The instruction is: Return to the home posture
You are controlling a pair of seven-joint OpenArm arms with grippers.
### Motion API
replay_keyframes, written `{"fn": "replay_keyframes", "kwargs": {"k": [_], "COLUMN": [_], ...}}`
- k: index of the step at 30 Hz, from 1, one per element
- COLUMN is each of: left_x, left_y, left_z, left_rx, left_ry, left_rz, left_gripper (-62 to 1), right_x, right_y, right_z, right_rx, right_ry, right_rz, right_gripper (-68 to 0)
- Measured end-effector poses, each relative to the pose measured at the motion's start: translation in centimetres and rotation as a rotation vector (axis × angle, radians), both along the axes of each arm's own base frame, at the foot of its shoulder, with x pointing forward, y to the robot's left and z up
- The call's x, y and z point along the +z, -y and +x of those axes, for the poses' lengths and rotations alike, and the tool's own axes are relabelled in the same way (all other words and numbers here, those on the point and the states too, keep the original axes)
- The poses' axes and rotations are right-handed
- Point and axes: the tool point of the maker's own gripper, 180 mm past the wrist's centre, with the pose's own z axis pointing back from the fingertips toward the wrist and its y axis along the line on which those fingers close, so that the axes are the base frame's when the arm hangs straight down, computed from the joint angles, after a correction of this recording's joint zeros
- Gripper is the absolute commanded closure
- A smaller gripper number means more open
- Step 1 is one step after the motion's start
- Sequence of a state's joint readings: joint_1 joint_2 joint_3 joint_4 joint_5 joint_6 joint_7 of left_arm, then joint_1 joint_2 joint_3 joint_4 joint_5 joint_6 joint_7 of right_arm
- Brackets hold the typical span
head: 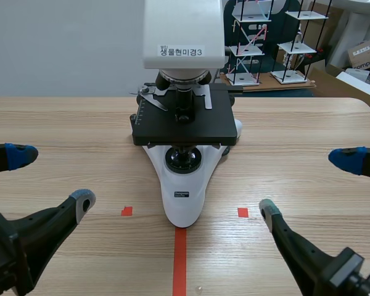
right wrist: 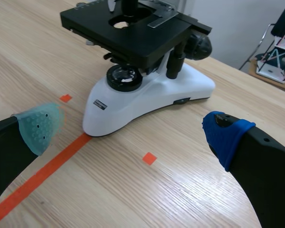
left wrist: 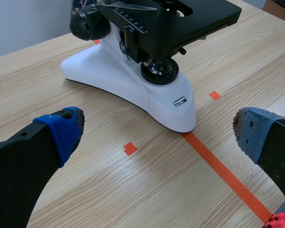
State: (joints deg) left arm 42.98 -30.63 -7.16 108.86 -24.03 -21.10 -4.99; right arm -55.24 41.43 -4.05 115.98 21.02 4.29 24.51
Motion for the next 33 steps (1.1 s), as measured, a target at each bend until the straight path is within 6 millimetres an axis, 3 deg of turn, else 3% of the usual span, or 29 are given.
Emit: {"fn": "replay_keyframes", "kwargs": {"k": [33], "left_x": [0.0], "left_y": [0.0], "left_z": [0.0], "left_rx": [0.0], "left_ry": [0.0], "left_rz": [0.0], "left_gripper": [-62.3], "right_x": [2.7], "right_y": [-1.3], "right_z": [-0.4], "right_rx": [0.078], "right_ry": [0.099], "right_rz": [0.054], "right_gripper": [-67.9]}}
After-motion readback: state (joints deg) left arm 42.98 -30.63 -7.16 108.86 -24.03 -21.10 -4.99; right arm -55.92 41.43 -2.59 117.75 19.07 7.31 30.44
